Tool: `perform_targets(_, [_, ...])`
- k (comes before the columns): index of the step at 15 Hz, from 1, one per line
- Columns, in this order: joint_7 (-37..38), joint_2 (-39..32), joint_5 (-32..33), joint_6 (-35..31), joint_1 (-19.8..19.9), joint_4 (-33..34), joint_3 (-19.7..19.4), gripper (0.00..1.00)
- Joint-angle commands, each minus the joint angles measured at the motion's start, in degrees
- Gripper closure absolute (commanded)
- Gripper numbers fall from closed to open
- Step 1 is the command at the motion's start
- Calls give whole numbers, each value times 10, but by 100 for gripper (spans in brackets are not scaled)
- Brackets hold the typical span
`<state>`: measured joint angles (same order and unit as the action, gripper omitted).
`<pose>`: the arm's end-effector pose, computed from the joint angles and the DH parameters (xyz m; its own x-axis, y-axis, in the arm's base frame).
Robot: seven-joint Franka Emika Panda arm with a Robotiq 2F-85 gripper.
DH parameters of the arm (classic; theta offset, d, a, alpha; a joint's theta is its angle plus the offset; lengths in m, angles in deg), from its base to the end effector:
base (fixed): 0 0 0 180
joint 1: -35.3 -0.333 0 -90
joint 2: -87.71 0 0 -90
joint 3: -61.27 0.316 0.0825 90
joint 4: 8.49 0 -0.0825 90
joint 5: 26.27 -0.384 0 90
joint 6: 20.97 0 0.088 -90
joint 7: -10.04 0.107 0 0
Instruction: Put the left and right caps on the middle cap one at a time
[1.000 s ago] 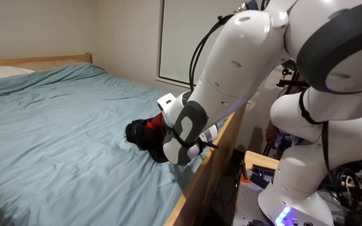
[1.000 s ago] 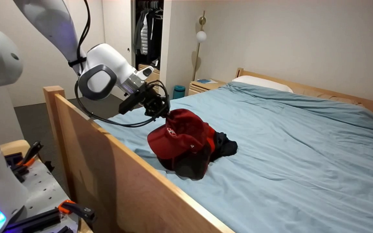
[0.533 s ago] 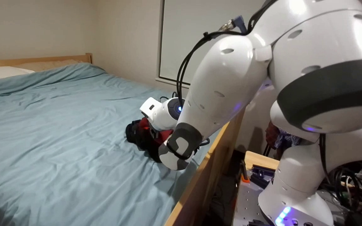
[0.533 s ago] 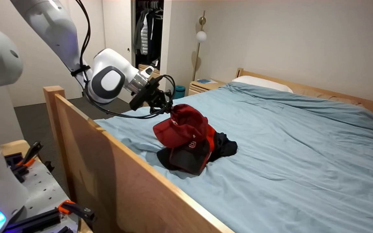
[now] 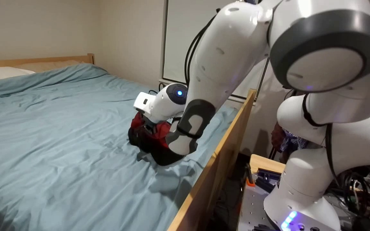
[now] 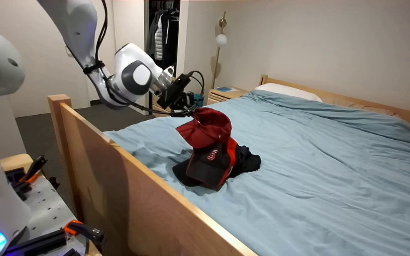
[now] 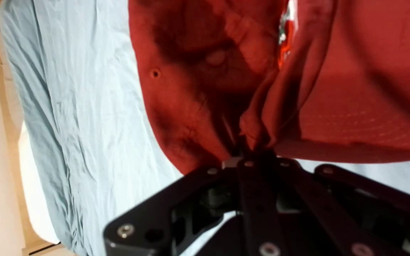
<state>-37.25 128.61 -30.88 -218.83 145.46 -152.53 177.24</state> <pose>0.5067 0.0307 0.2378 0.4385 0.8943 -0.0895 0.6274 -0.2333 0.7430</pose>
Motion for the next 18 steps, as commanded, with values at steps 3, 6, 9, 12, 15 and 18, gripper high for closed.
perform_targets(3, [-69, -142, 191, 0, 170, -11, 46, 97])
perform_targets(6, [-92, -155, 267, 0, 250, -10, 71, 97])
perform_targets(9, [-108, -170, 344, -2, 342, 4, 149, 97])
perform_targets(12, [-75, -158, 390, -1, 432, 4, 234, 63])
perform_targets(15, [-14, -165, 419, -1, 415, -31, 227, 44])
perform_targets(18, [81, -179, 418, 1, 399, -54, 206, 26])
